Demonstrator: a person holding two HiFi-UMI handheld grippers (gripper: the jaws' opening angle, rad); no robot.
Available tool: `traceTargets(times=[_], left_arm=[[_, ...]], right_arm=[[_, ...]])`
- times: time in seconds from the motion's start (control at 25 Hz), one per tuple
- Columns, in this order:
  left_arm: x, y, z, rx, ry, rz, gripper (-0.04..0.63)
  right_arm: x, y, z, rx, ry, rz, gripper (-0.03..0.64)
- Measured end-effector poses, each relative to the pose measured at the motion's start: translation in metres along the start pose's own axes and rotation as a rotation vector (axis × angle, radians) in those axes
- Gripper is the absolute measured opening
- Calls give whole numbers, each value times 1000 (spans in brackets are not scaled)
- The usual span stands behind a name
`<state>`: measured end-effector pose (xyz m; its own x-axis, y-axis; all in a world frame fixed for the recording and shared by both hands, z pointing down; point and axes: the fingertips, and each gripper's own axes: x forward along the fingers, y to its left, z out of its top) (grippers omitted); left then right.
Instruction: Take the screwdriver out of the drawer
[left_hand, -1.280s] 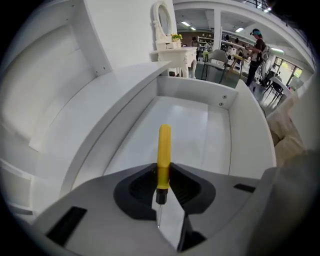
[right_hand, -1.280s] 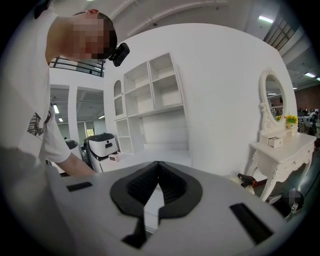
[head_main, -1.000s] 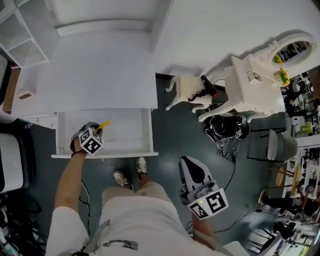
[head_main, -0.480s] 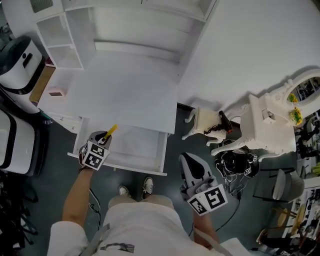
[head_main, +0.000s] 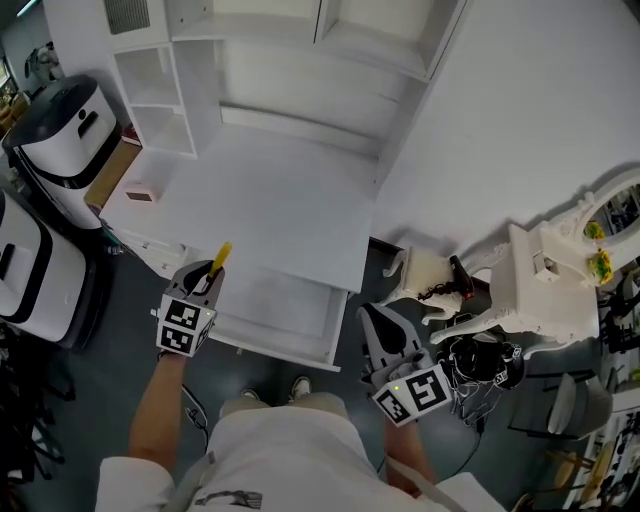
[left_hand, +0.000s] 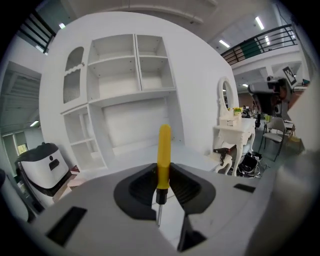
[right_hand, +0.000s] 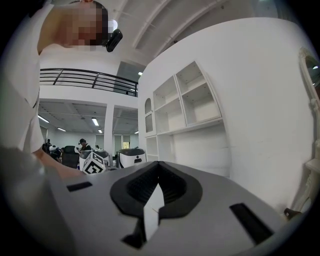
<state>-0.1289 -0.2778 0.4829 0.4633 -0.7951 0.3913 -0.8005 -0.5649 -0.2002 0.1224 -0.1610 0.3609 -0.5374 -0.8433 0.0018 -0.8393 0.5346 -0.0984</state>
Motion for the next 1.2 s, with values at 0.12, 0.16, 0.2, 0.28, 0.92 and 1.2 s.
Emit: traceTargets(times=[0.12,0.16,0.2,0.28,0.92,1.2], left_arm=[[-25,12,26,-9,-75,38,80],[-33,16,35,-15,-102,52,80],[-42,19,43,-24,-130,66,80],[-59,27,60,-37,-187,98,80],[-221,83,123,-75,-496,358,80],[-276,95,118,-125,-568,454,80]], right_arm=[[8,2,4,-7,-10,15,9],[10,3,6,-12,-14,21,9],[12,3,8,-18,-18,26,9],[17,4,13,-30,-26,35,9],[53,15,46,-58,-93,44,9],[41,13,51,-65,-97,12,9]])
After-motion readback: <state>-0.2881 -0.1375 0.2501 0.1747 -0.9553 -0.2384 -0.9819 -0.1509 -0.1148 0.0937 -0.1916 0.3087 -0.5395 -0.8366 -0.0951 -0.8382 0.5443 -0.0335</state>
